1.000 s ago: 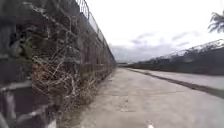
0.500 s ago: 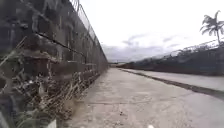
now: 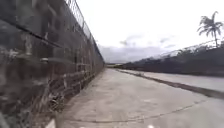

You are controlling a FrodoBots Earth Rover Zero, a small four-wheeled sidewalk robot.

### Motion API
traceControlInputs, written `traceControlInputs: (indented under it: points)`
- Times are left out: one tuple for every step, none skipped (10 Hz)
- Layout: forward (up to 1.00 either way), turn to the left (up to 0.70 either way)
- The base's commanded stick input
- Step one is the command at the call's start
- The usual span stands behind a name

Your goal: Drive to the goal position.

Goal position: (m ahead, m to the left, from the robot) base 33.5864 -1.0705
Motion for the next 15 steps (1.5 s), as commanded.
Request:
traceControlInputs:
  points:
    - [1.00,0.00]
    - [1.00,0.00]
    - [1.00,0.00]
    - [1.00,0.00]
    - [1.00,0.00]
    - [1.00,0.00]
    - [1.00,0.00]
    - [1.00,0.00]
    - [1.00,0.00]
    - [1.00,0.00]
    - [1.00,0.00]
    - [1.00,0.00]
    - [1.00,0.00]
    - [1.00,0.00]
    - [1.00,0.00]
